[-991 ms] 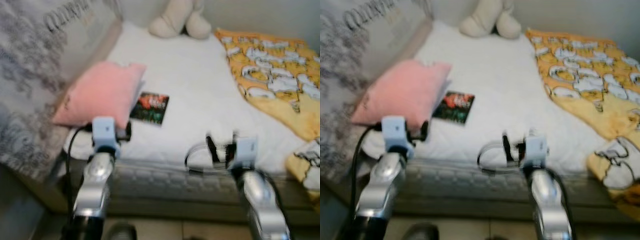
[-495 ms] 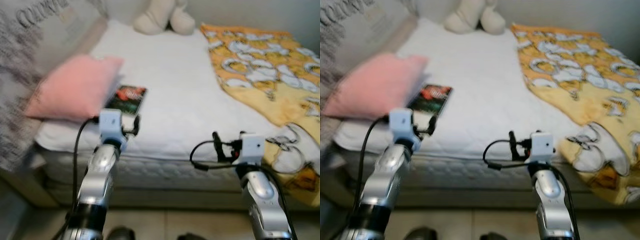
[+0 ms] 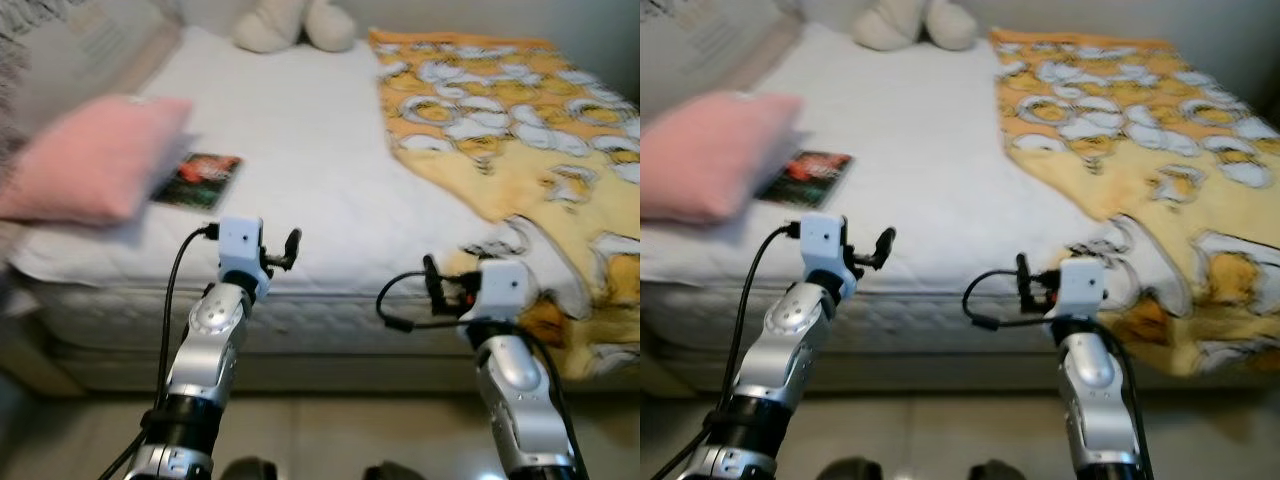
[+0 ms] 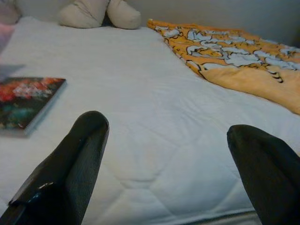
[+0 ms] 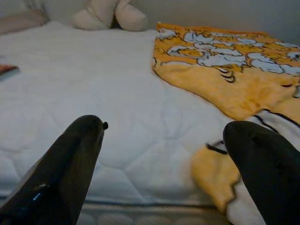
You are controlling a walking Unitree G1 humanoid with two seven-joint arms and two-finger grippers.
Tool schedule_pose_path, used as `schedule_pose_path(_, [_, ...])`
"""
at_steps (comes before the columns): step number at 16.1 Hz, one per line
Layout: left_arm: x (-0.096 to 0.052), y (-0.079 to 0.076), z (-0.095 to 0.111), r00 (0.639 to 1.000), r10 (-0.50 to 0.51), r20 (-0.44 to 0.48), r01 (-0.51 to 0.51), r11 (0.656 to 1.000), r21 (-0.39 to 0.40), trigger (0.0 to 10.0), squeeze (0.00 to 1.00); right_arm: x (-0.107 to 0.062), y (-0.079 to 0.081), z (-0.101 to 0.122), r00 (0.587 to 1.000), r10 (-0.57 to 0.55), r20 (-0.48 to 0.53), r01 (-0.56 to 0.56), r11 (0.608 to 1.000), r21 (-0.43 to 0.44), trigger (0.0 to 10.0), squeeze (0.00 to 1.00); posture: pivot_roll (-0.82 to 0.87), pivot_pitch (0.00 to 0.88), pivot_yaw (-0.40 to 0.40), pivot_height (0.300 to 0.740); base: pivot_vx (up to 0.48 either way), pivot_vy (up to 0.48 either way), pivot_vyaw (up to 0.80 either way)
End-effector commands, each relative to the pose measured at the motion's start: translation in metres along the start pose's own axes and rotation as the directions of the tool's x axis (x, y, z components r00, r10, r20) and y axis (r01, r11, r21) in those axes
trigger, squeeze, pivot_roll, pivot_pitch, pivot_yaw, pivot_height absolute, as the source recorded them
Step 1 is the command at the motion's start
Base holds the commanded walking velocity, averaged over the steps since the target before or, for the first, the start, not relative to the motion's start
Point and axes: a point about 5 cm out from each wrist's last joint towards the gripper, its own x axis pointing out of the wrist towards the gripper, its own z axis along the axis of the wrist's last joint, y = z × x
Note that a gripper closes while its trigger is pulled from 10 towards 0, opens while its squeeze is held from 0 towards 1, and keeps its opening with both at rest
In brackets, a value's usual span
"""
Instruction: Clean up the room
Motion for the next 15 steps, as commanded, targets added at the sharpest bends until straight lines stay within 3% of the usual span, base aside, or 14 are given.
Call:
schedule_pose_path(1, [-0.003, 0.007, -0.003, 1.000, 0.018, -0.011, -0.018, 1.000, 0.004, 10.0, 0.00, 0.001, 0.006, 0.002, 1.000, 0.015, 0.012, -0.015, 1.000, 0.006, 10.0, 0.00, 0.04, 0.000, 0.007, 0.700, 0.000, -0.439, 0.00])
schedule_pose_path(4, [-0.013, 0.016, -0.015, 0.999, 0.022, -0.037, -0.022, 1.000, -0.001, 10.0, 0.00, -0.002, 0.003, 0.000, 1.000, 0.002, 0.010, -0.003, 1.000, 0.024, 10.0, 0.00, 0.04, 0.000, -0.016, 0.700, 0.000, -0.436, 0.00])
schedule_pose_path(9, [-0.010, 0.012, -0.016, 0.999, 0.002, -0.053, -0.001, 1.000, 0.017, 10.0, 0.00, 0.001, 0.003, 0.000, 1.000, 0.008, 0.001, -0.008, 1.000, 0.004, 10.0, 0.00, 0.05, 0.000, -0.025, 0.700, 0.000, -0.433, 0.00])
schedule_pose_path(12, [-0.007, 0.013, -0.010, 0.999, 0.002, -0.033, -0.003, 0.999, -0.040, 10.0, 0.00, 0.002, 0.003, 0.000, 1.000, 0.000, -0.003, 0.000, 1.000, 0.013, 10.0, 0.00, 0.05, 0.000, -0.025, 0.700, 0.000, 0.160, -0.77])
schedule_pose_path(15, [-0.005, 0.016, -0.008, 0.999, 0.010, -0.045, -0.010, 1.000, 0.006, 10.0, 0.00, 0.003, 0.005, 0.000, 1.000, -0.002, 0.003, 0.002, 1.000, 0.019, 10.0, 0.00, 0.07, 0.000, -0.020, 0.700, 0.000, 0.480, -0.77])
